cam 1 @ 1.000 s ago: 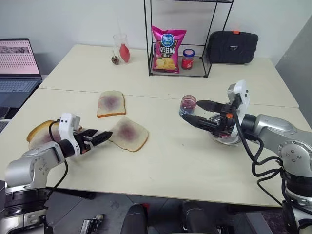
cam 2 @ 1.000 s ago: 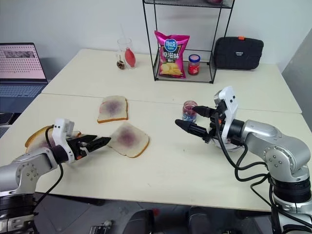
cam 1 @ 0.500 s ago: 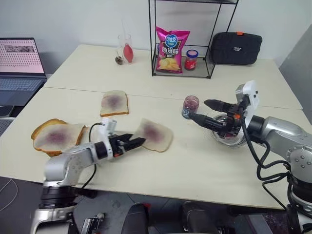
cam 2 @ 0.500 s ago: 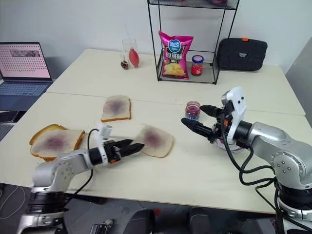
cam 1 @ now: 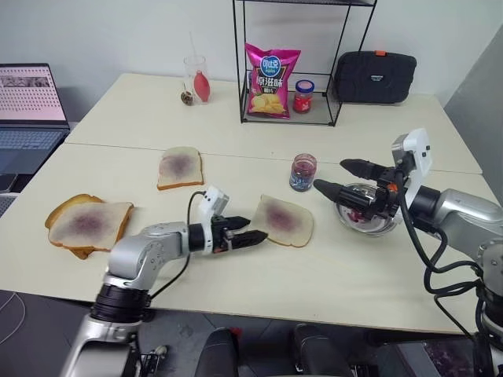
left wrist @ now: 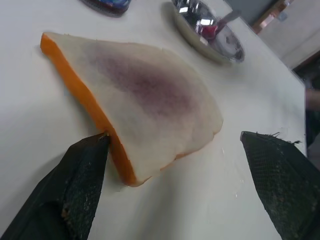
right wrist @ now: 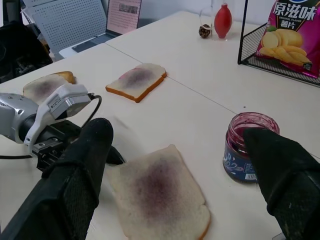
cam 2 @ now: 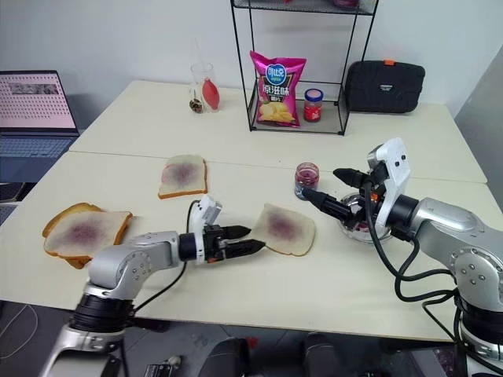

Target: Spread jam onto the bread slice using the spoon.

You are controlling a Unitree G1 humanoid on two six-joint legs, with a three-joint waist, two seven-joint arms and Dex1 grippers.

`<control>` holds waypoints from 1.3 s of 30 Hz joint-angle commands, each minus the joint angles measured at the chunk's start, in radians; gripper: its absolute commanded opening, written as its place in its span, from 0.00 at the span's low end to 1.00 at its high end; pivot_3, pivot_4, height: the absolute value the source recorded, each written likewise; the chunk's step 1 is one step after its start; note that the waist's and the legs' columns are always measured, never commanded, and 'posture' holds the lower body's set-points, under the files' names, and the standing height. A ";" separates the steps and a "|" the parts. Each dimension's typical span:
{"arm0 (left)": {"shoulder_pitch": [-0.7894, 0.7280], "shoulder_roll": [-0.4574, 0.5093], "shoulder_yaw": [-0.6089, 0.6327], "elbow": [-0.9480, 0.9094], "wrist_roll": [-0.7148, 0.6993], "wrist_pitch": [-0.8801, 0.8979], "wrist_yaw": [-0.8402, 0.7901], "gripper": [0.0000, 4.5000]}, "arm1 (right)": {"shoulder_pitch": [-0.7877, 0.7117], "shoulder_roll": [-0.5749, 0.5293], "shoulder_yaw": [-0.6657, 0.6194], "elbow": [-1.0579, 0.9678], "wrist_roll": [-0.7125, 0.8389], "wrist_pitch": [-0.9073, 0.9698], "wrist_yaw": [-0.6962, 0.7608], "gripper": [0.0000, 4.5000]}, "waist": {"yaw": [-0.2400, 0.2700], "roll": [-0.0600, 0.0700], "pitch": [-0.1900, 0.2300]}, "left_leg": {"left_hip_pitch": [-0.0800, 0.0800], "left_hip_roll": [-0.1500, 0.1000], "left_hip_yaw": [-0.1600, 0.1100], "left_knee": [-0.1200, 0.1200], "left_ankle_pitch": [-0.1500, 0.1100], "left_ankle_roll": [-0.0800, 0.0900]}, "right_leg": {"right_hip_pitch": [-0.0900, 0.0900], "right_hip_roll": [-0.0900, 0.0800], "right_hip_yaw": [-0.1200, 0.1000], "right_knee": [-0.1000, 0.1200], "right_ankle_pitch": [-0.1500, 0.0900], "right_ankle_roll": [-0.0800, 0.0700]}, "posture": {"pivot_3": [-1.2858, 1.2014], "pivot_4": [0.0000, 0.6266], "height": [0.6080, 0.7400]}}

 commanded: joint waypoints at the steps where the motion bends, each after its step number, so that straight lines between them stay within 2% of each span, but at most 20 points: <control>1: -0.029 0.126 0.010 0.011 0.058 -0.092 -0.095 0.97 | 0.010 -0.034 -0.060 -0.002 0.020 -0.004 0.008 1.00 | 0.000 0.000 0.000 | 0.000 0.000 0.000 0.000 0.000 0.000 | 0.000 0.000 0.000 0.000 0.000 0.000 | 0.52 0.24 1.00; 4: -0.072 0.170 0.030 -0.018 0.044 -0.111 -0.135 0.97 | 0.066 -0.050 -0.119 -0.003 0.043 0.014 -0.013 1.00 | 0.003 0.000 0.000 | 0.000 0.000 0.001 0.000 0.000 0.000 | 0.000 -0.001 0.000 -0.001 0.000 0.000 | 0.52 0.24 1.00; 8: -0.186 0.153 0.018 -0.080 0.034 -0.150 -0.169 0.97 | 0.177 -0.068 -0.242 -0.004 0.076 0.047 -0.041 1.00 | 0.018 -0.001 0.000 | -0.001 -0.002 0.001 0.000 0.000 0.000 | 0.000 -0.003 -0.001 -0.002 0.000 0.000 | 0.52 0.24 1.00; 11: -0.291 0.111 -0.030 -0.099 0.041 -0.192 -0.214 0.97 | 0.241 -0.021 -0.373 0.027 0.195 0.074 -0.145 1.00 | 0.019 -0.001 0.000 | -0.003 -0.003 0.000 0.001 0.000 0.000 | 0.000 -0.003 -0.001 -0.002 0.000 0.001 | 0.52 0.24 1.00; 15: -0.346 0.067 -0.085 -0.097 0.077 -0.243 -0.239 0.97 | 0.286 0.036 -0.483 0.078 0.360 0.067 -0.302 1.00 | 0.001 0.000 0.000 | 0.000 -0.003 0.001 0.000 0.000 0.000 | 0.002 -0.003 0.001 -0.002 0.000 0.001 | 0.52 0.24 1.00; 17: -0.370 0.006 -0.132 -0.081 0.105 -0.330 -0.259 0.97 | 0.380 0.104 -0.536 0.083 0.499 0.033 -0.415 1.00 | -0.002 0.000 -0.001 | 0.002 -0.002 0.000 -0.001 0.000 0.000 | 0.003 -0.001 0.001 -0.001 0.000 0.001 | 0.52 0.24 1.00; 19: -0.390 -0.034 -0.174 -0.042 0.164 -0.436 -0.275 0.97 | 0.445 0.147 -0.560 0.088 0.559 0.003 -0.497 1.00 | -0.001 0.000 -0.001 | 0.002 -0.001 -0.002 -0.001 0.000 0.000 | 0.004 0.000 -0.001 -0.001 -0.001 0.000 | 0.52 0.24 1.00; 23: -0.470 -0.109 -0.178 0.118 0.226 -0.562 -0.266 0.97 | 0.510 0.203 -0.535 0.104 0.552 -0.067 -0.585 1.00 | -0.007 0.003 -0.001 | 0.003 -0.002 -0.001 -0.002 0.000 0.000 | 0.004 0.000 0.000 -0.001 -0.001 0.000 | 0.52 0.24 1.00; 26: -0.507 -0.144 -0.184 0.207 0.254 -0.635 -0.285 0.97 | 0.483 0.241 -0.494 0.157 0.522 -0.125 -0.605 1.00 | -0.016 0.003 -0.001 | 0.003 -0.002 0.000 0.000 0.000 0.001 | 0.005 0.000 0.001 -0.001 0.000 0.001 | 0.52 0.24 1.00; 31: -0.513 -0.160 -0.195 0.263 0.278 -0.731 -0.346 0.97 | 0.404 0.280 -0.408 0.290 0.406 -0.206 -0.534 1.00 | -0.025 0.004 -0.001 | 0.005 -0.002 0.001 0.000 0.000 0.001 | 0.006 -0.001 0.003 -0.001 0.000 0.001 | 0.52 0.24 1.00; 39: -0.502 -0.195 -0.178 0.286 0.277 -0.719 -0.355 0.97 | 0.270 0.340 -0.302 0.499 0.233 -0.322 -0.396 1.00 | -0.019 0.006 -0.001 | 0.005 -0.001 0.000 -0.003 0.000 0.001 | 0.005 0.000 0.002 -0.002 -0.001 0.000 | 0.52 0.24 1.00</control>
